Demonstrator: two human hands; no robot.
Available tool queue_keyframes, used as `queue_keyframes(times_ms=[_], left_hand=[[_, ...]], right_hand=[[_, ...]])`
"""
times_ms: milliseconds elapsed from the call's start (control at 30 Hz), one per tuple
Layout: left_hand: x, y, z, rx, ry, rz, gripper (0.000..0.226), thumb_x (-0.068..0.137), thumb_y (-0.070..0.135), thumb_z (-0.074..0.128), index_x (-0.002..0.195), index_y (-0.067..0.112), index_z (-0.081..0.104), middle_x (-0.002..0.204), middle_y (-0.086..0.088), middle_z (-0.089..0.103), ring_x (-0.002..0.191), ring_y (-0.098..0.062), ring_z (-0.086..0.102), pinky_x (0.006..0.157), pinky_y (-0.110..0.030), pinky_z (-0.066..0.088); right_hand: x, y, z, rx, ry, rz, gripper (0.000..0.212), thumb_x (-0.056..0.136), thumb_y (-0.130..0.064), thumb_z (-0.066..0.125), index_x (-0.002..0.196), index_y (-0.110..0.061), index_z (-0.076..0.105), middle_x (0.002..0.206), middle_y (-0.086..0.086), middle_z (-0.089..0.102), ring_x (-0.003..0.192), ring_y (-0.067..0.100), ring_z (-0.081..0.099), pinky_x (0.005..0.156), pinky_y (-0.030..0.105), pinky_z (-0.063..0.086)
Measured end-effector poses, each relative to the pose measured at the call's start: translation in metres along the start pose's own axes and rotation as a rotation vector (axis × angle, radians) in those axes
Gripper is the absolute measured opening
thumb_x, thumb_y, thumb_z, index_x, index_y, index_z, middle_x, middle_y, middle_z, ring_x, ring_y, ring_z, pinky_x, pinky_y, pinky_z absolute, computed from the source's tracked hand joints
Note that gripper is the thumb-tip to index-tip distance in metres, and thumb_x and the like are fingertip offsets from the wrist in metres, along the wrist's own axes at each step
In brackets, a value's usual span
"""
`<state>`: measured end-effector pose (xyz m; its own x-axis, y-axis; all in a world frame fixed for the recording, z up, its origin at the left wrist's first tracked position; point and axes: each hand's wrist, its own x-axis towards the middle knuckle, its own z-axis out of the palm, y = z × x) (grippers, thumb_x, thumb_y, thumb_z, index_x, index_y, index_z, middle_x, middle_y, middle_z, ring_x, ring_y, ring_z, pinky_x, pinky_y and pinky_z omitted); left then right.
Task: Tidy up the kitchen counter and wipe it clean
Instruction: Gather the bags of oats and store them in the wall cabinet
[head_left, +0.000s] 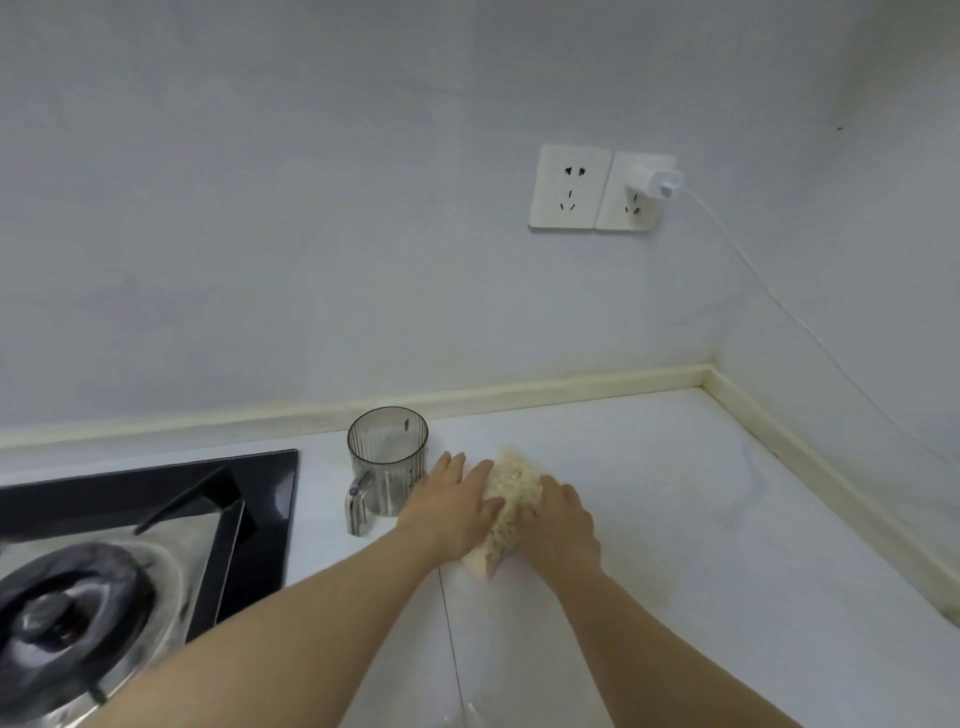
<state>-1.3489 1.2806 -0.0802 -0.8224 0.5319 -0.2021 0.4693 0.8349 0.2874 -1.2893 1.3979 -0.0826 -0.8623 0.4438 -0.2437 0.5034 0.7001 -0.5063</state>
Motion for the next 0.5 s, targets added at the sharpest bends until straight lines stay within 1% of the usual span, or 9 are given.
queue_keyframes(times_ms=[67, 133, 200, 267, 367, 467, 500], left_hand=[[0.004, -0.001, 0.008, 0.032, -0.023, -0.012, 0.053, 0.099, 0.042, 0.030, 0.147, 0.020, 0.022, 0.148, -0.010, 0.030, 0.140, -0.025, 0.025, 0.111, -0.038, 0.028], [0.007, -0.002, 0.011, 0.012, 0.001, -0.032, 0.053, 0.098, 0.043, 0.035, 0.144, 0.020, 0.027, 0.141, -0.008, 0.040, 0.131, -0.026, 0.038, 0.105, -0.037, 0.035], [0.010, -0.003, 0.012, -0.013, 0.036, -0.066, 0.053, 0.096, 0.045, 0.039, 0.142, 0.020, 0.032, 0.137, -0.007, 0.044, 0.127, -0.027, 0.041, 0.103, -0.037, 0.037], [0.011, -0.001, 0.013, -0.033, 0.059, -0.099, 0.052, 0.095, 0.048, 0.041, 0.139, 0.022, 0.034, 0.134, -0.007, 0.043, 0.126, -0.026, 0.040, 0.103, -0.039, 0.035], [0.010, 0.000, 0.014, -0.050, 0.094, -0.130, 0.046, 0.095, 0.046, 0.043, 0.134, 0.022, 0.038, 0.129, -0.007, 0.044, 0.124, -0.025, 0.039, 0.101, -0.038, 0.032], [0.007, -0.001, 0.015, -0.094, 0.167, -0.113, 0.038, 0.095, 0.039, 0.046, 0.129, 0.020, 0.043, 0.124, -0.007, 0.046, 0.120, -0.024, 0.041, 0.098, -0.035, 0.033], [0.005, -0.001, 0.015, -0.111, 0.190, -0.104, 0.036, 0.095, 0.037, 0.047, 0.127, 0.020, 0.044, 0.122, -0.007, 0.047, 0.119, -0.024, 0.043, 0.097, -0.035, 0.033]], right_hand=[[0.013, -0.001, 0.002, -0.049, -0.060, -0.033, 0.054, 0.098, -0.036, 0.035, 0.148, -0.020, 0.021, 0.154, 0.004, 0.023, 0.142, 0.024, 0.023, 0.111, 0.040, 0.028], [0.021, -0.001, 0.001, -0.096, -0.083, -0.064, 0.055, 0.098, -0.038, 0.035, 0.148, -0.021, 0.022, 0.155, 0.001, 0.024, 0.143, 0.022, 0.022, 0.112, 0.039, 0.024], [0.026, -0.002, 0.000, -0.133, -0.067, -0.086, 0.054, 0.097, -0.039, 0.039, 0.147, -0.023, 0.026, 0.152, 0.001, 0.031, 0.140, 0.021, 0.028, 0.111, 0.038, 0.026], [0.028, -0.003, -0.003, -0.124, -0.033, -0.085, 0.051, 0.095, -0.039, 0.045, 0.143, -0.023, 0.034, 0.144, 0.003, 0.041, 0.134, 0.023, 0.037, 0.106, 0.038, 0.032], [0.028, -0.005, -0.003, -0.060, 0.021, -0.091, 0.040, 0.093, -0.033, 0.052, 0.130, -0.018, 0.048, 0.129, 0.006, 0.049, 0.124, 0.025, 0.044, 0.098, 0.035, 0.038], [0.024, -0.008, -0.003, -0.090, 0.098, -0.133, 0.021, 0.095, -0.019, 0.048, 0.112, -0.009, 0.056, 0.116, 0.009, 0.054, 0.111, 0.026, 0.050, 0.090, 0.033, 0.042], [0.023, -0.008, -0.003, -0.090, 0.118, -0.138, 0.018, 0.094, -0.014, 0.045, 0.106, -0.007, 0.057, 0.113, 0.010, 0.056, 0.107, 0.026, 0.052, 0.087, 0.034, 0.043]])
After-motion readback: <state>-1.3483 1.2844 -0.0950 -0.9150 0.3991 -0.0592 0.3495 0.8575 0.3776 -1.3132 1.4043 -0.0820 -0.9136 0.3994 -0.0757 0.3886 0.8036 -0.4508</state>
